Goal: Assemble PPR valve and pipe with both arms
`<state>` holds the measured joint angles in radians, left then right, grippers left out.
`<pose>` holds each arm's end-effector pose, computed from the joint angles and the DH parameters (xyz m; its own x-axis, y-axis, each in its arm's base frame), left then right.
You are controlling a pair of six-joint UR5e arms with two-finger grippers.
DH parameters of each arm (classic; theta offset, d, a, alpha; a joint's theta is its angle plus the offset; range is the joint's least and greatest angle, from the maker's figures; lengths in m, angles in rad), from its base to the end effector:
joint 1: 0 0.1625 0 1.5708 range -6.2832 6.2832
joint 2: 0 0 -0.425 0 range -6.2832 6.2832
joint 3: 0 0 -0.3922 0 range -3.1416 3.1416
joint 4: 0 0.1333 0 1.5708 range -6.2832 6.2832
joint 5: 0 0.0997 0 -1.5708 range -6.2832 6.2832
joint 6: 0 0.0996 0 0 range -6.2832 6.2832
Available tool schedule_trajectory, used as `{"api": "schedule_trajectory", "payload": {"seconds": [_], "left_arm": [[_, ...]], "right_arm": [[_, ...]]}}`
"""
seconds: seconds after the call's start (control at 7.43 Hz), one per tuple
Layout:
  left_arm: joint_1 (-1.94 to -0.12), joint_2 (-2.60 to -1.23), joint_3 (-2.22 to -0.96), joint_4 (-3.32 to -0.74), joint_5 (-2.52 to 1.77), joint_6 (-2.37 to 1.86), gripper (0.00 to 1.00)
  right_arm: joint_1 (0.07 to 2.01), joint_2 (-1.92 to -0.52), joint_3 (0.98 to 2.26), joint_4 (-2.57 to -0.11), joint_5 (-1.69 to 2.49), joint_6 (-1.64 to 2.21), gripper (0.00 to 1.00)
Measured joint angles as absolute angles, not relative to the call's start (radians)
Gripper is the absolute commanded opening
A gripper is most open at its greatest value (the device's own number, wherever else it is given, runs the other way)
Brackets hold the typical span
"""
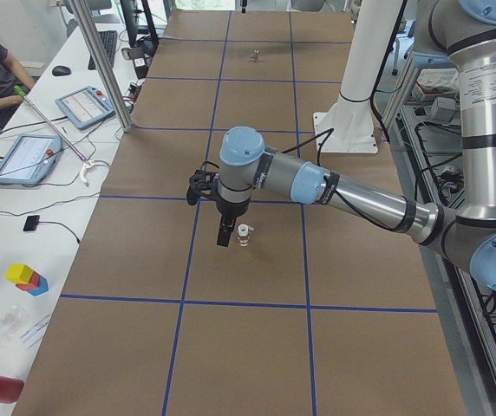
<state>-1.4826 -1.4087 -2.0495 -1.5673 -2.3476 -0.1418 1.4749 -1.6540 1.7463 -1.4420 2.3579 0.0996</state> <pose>-0.0262 -0.4248 0.4967 0.6963 0.1412 -0.7038 0.0147 0.9774 0.2107 0.0177 -0.4718 0.5966 0.6937 -0.1245 0.7094 0.0246 0.9885 0.1495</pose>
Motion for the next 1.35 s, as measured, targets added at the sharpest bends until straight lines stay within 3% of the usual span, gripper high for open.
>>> {"api": "schedule_trajectory", "payload": {"seconds": [0.67, 1.35], "left_arm": [[-1.243, -1.419, -2.040, -1.643, -2.310, -0.374, 0.99], [-1.066, -1.428, -1.937, -1.857, -2.245, -0.532, 0.99]], "right_arm": [[1.439, -1.647, 1.744, -1.439, 2.356, 0.089, 1.00], [1.343, -1.635, 1.745, -1.376, 2.346, 0.112, 1.00]]}}
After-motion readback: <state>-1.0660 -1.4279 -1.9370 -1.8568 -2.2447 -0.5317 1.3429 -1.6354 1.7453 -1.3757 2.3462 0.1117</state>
